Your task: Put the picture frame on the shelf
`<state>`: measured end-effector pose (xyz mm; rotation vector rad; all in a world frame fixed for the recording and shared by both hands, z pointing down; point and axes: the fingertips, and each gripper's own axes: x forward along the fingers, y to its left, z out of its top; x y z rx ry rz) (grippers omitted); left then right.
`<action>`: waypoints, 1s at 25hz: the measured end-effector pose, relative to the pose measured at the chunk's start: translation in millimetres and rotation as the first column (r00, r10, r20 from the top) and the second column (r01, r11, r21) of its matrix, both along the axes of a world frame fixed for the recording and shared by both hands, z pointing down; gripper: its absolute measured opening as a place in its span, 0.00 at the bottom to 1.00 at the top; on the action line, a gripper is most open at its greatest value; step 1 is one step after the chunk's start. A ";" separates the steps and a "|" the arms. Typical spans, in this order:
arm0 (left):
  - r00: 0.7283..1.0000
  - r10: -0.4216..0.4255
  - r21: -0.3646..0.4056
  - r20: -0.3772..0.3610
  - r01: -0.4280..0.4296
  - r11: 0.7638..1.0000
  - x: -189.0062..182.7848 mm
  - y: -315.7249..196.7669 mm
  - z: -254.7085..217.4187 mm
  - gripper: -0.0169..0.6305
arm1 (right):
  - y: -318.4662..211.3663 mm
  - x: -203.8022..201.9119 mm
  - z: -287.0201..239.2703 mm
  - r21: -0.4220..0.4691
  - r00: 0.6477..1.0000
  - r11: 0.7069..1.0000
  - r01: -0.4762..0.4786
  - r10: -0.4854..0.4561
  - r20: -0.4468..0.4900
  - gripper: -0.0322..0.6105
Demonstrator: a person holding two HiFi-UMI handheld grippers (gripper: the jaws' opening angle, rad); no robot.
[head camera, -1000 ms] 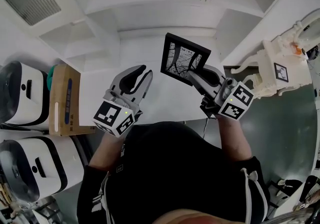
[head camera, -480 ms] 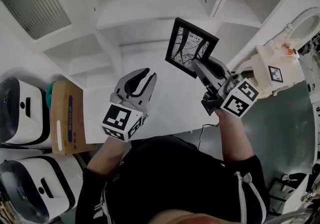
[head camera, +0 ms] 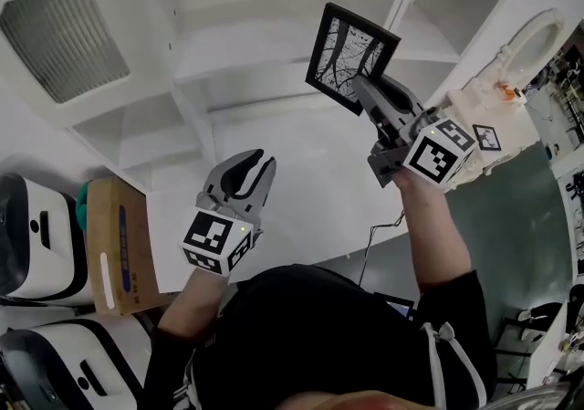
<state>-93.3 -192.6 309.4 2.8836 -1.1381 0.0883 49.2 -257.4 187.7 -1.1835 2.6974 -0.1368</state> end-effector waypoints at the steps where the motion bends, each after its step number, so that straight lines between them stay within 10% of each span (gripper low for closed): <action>1: 1.000 0.003 -0.002 -0.001 -0.003 1.000 -1.1 0.1 0.8 0.15 | -5.8 2.2 -3.9 0.006 1.000 1.000 -0.021 0.021 -0.002 0.16; 25: 1.000 -0.021 0.039 -0.009 0.022 0.999 -23.3 -4.7 -17.0 0.15 | -103.5 11.2 -27.1 0.064 0.943 0.941 -0.331 0.333 -0.012 0.16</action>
